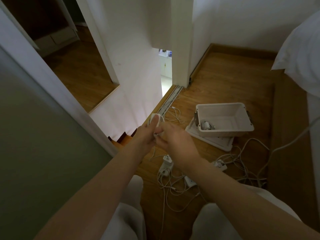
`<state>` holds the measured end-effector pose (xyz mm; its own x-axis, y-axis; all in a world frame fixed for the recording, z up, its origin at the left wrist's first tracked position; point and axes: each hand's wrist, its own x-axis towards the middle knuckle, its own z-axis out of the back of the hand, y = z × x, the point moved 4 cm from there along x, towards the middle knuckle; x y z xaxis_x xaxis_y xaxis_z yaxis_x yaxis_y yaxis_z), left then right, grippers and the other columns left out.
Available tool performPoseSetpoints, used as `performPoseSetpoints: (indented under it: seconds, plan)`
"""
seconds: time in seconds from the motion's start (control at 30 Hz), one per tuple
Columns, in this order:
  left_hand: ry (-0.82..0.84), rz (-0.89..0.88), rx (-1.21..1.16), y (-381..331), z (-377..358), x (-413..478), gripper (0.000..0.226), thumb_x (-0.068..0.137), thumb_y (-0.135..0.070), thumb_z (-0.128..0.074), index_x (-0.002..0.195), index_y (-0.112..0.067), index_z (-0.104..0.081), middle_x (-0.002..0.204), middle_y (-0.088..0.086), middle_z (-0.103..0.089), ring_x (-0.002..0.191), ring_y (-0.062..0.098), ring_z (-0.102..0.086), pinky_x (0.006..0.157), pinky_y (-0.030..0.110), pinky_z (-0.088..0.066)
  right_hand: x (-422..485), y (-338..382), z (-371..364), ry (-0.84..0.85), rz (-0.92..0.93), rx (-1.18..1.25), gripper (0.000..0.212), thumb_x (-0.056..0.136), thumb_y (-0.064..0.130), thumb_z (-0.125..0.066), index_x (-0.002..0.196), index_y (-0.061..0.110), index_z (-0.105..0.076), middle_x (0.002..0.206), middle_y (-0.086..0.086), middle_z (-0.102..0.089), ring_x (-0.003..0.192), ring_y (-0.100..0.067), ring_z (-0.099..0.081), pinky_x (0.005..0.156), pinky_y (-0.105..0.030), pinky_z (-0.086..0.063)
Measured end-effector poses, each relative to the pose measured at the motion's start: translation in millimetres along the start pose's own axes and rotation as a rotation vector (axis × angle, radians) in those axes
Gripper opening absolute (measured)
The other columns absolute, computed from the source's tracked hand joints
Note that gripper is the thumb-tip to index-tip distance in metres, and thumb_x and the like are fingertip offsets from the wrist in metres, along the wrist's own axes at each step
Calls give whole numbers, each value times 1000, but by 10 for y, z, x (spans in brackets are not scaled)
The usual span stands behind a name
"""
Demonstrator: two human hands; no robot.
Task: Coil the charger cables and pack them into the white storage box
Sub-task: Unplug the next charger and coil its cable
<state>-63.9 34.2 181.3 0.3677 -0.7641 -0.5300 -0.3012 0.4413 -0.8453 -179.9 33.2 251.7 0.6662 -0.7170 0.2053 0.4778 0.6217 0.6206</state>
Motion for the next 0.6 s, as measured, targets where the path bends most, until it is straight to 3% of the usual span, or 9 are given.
performPoseSetpoints:
  seconds: [0.13, 0.2, 0.27, 0.33, 0.4, 0.47, 0.53, 0.6]
  plan:
    - [-15, 54, -78, 8, 10, -32, 65, 93, -50, -42, 136, -1, -41, 135, 20, -50, 117, 28, -55, 79, 29, -52, -79, 127, -81, -33, 277, -62, 12, 86, 8, -56, 89, -2, -61, 80, -17, -63, 62, -28, -63, 51, -26, -43]
    - [19, 118, -166, -4, -35, -96, 64, 96, -48, -37, 141, -2, -35, 145, 22, -38, 127, 34, -46, 82, 34, -52, -54, 56, -54, -4, 261, -22, 10, 89, 7, -56, 93, -1, -60, 85, -15, -63, 70, -26, -63, 58, -32, -51]
    - [50, 135, -302, -33, -94, -106, 65, 96, -50, -37, 142, -5, -35, 141, 22, -43, 121, 33, -51, 73, 34, -57, -35, -44, 9, -2, 131, 187, 7, 90, 10, -58, 96, 7, -60, 92, -8, -63, 82, -18, -61, 73, -32, -53]
    - [33, 108, -384, -67, -146, -87, 64, 93, -53, -40, 139, -10, -38, 126, 17, -53, 109, 25, -57, 81, 34, -56, -17, -143, 105, -148, -60, 433, 5, 88, 10, -61, 92, 13, -59, 87, 0, -62, 81, -7, -60, 74, -21, -53]
    - [5, 53, -420, -116, -187, -70, 58, 94, -51, -41, 135, -10, -40, 117, 17, -54, 105, 24, -57, 86, 34, -51, 7, -254, 176, -280, -282, 680, 5, 89, 8, -59, 94, 8, -59, 87, 0, -61, 82, -7, -61, 74, -21, -55]
    - [22, -36, -351, -161, -247, -69, 52, 95, -46, -42, 129, -6, -42, 113, 15, -53, 100, 24, -57, 80, 32, -54, 21, -423, 192, -317, -549, 947, 13, 91, 9, -54, 101, 2, -60, 89, -5, -60, 81, -13, -61, 69, -22, -56]
    - [36, -179, -176, -261, -337, -202, 41, 97, -41, -40, 126, -13, -45, 105, 8, -55, 91, 19, -58, 69, 27, -55, 21, -586, 195, -321, -813, 1234, 11, 93, 9, -52, 92, 2, -61, 86, -6, -57, 74, -11, -55, 61, -18, -51]
    - [34, -307, -27, -294, -397, -263, 34, 97, -39, -40, 124, -21, -48, 108, 4, -56, 92, 18, -59, 70, 28, -56, -6, -677, 162, -366, -998, 1438, 13, 92, 7, -53, 81, 5, -58, 80, -6, -55, 66, -8, -50, 49, -13, -46]
